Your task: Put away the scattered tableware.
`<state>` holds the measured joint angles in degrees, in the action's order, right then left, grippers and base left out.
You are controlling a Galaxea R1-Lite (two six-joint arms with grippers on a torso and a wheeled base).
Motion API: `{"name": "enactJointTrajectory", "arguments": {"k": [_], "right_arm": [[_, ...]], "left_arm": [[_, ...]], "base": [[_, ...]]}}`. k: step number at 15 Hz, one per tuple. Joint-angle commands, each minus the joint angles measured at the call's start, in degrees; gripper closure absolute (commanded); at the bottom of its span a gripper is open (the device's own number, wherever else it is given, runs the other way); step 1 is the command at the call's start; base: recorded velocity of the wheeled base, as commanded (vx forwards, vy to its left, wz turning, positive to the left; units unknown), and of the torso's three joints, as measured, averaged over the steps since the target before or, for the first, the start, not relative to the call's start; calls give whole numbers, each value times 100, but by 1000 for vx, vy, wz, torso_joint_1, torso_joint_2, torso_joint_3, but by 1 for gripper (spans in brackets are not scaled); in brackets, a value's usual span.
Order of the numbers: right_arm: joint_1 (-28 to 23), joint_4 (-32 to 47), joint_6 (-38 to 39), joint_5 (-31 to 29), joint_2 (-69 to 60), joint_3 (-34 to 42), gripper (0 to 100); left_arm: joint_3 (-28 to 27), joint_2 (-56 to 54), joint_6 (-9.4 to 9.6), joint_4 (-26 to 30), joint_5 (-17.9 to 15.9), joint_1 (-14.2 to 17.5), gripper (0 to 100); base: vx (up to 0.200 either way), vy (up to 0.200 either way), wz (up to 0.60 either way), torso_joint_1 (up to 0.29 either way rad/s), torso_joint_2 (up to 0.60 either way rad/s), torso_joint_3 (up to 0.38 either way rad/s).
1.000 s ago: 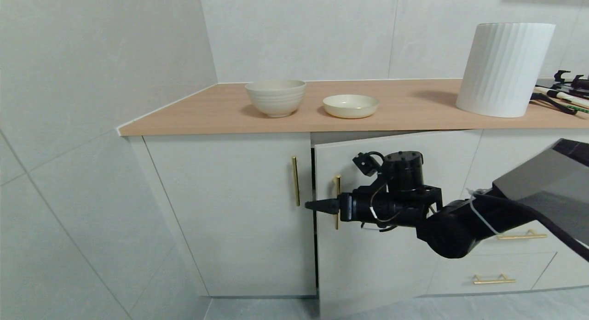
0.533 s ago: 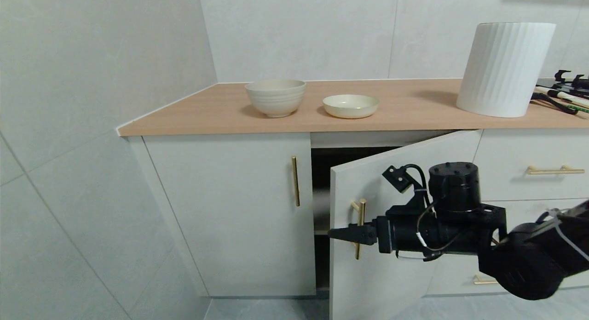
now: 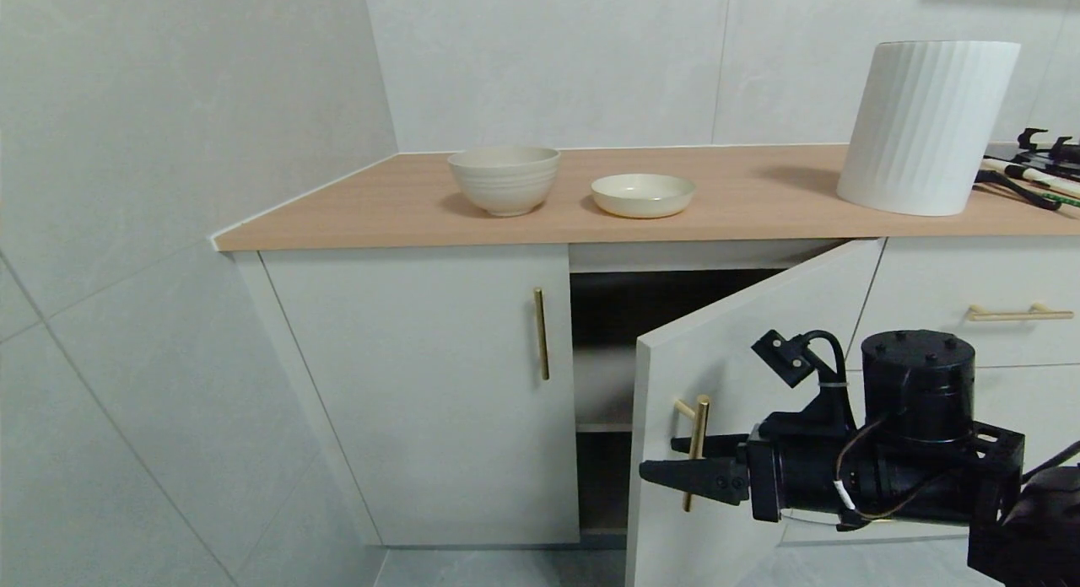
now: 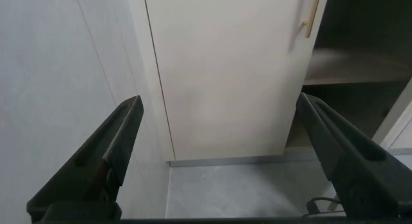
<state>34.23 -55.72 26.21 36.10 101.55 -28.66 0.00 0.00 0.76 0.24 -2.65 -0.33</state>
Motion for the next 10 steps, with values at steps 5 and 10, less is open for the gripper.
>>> {"name": "enactJointTrajectory", "arguments": {"k": [5, 10], "right_arm": [[5, 0, 7, 20, -56, 62, 0], [5, -26, 7, 20, -135, 97, 0]], "left_arm": [[-1389, 501, 12, 679, -755, -55, 0], [-3683, 3990, 21, 1162, -2574, -81, 0]], "base": [[0, 0, 0, 0, 0, 0], [0, 0, 0, 0, 0, 0]]}}
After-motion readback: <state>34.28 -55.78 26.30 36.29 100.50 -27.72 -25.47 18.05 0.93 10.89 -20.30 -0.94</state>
